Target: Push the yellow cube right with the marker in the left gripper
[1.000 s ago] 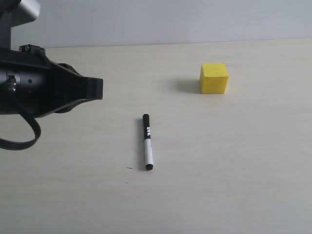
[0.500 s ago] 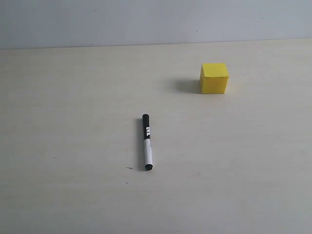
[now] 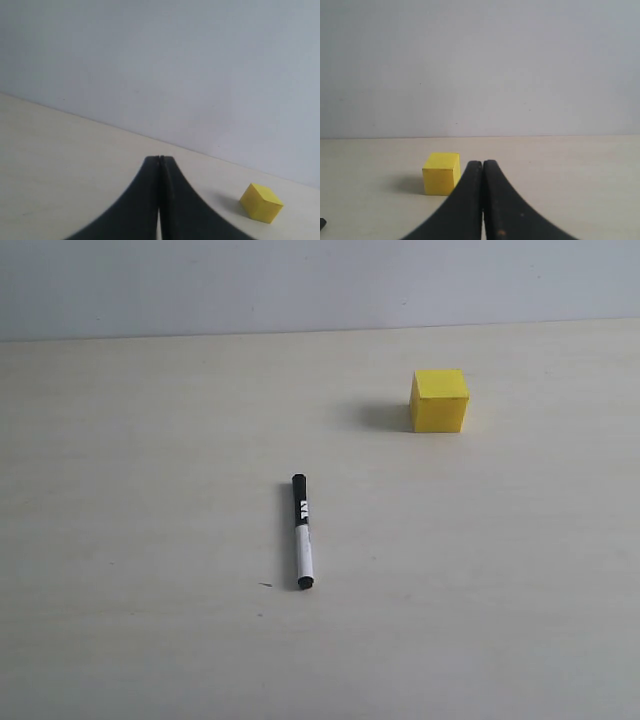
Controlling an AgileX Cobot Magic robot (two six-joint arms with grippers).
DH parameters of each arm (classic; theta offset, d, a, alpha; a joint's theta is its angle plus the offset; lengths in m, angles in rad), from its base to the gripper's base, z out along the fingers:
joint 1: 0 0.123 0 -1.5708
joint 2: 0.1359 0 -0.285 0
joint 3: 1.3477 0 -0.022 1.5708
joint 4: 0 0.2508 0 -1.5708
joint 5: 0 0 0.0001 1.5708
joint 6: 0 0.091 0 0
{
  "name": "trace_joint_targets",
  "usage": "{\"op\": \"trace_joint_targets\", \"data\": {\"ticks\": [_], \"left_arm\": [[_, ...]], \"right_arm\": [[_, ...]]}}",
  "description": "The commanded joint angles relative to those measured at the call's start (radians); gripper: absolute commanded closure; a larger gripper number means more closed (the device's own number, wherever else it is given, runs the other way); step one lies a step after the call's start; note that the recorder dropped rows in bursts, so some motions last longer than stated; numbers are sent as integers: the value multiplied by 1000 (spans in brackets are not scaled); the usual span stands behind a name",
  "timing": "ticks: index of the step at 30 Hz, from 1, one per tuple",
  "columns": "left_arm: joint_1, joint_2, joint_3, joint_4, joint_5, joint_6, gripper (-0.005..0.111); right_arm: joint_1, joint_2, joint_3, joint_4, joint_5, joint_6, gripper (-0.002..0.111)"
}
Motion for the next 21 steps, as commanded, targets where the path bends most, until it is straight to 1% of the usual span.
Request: {"op": "trace_joint_targets", "data": {"ticks": [1,21], "left_arm": [[19,-13,3,0,37,4,106],[24,-13,3,0,39,-15,106]], "right_arm": [[-6,-6,5,2,-9,-4,108],[-6,-6,5,2,-9,-2,108]]}}
